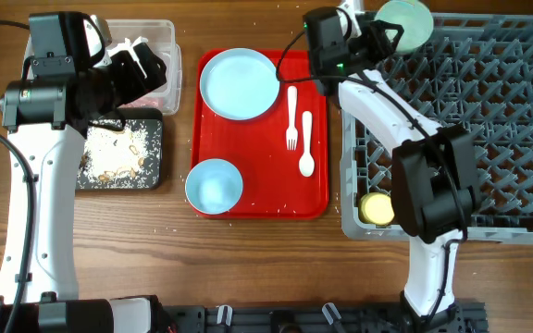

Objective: Sort waste into correct bins and load items into the dishwasher rack
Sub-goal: 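Carry the green bowl right and set it upright in the rack's back, then release the green bowl and withdraw the right gripper toward the red tray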

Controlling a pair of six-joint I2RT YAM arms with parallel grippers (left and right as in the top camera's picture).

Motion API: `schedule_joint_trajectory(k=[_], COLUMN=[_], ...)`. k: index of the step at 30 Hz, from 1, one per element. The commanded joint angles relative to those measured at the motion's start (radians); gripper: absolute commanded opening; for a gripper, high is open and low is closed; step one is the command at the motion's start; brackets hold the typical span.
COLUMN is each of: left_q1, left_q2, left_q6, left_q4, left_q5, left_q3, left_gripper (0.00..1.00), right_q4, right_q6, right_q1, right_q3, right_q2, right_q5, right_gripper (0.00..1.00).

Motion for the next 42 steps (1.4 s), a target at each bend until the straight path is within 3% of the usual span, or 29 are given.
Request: schedule_joint_trajectory(k=[1,4,7,11,14,18,23,37,39,42], left_q1=[0.008,0.008,0.008,0.008,0.008,0.008,0.008,0.008,0.008,0.008], left_q2=[0.006,0.006,0.006,0.006,0.006,0.006,0.006,0.006,0.006,0.006], left_q6=[0.009,0.009,0.009,0.009,0.009,0.009,0.009,0.009,0.009,0.009], left_q4=[0.003,0.003,0.003,0.003,0.003,0.003,0.003,0.003,0.003,0.003], left_q5=[-0.01,-0.01,-0.01,-0.01,-0.01,-0.01,-0.01,-0.01,-0.01,-0.01], left_q3=[0.004,0.004,0.004,0.004,0.004,0.004,0.004,0.004,0.004,0.004], left_gripper=[1.0,1.0,1.0,1.0,1.0,1.0,1.0,1.0,1.0,1.0], right_q4=[-0.002,-0.024,-0.126,-0.281,-0.34,-0.366,-0.39,-0.286,-0.259,-0.237], right_q6=[0.06,0.216,0.362,0.669,0.816,0.991,1.128,1.176,1.175,1.151], right_q1=[0.012,0.013,0.018,-0.024,-0.122,-0.256,-0.389,-0.437,-0.437,-0.437], right_q3=[-0.007,-0.007,-0.007,-0.007,-0.007,-0.007,-0.007,-0.007,-0.007,-0.007], right_q2=[0.022,0.007,-0.062,-0.222,-0.36,-0.437,-0.348,-0.087,-0.07,-0.069], right_q5=[0.014,0.032,-0.135,-0.754,-1.081,-1.124,-1.18,-1.184,-1.184,-1.184], right_gripper=[0.56,0.58,0.58,0.73,0.77,0.73,0.61,0.53,0.48,0.33])
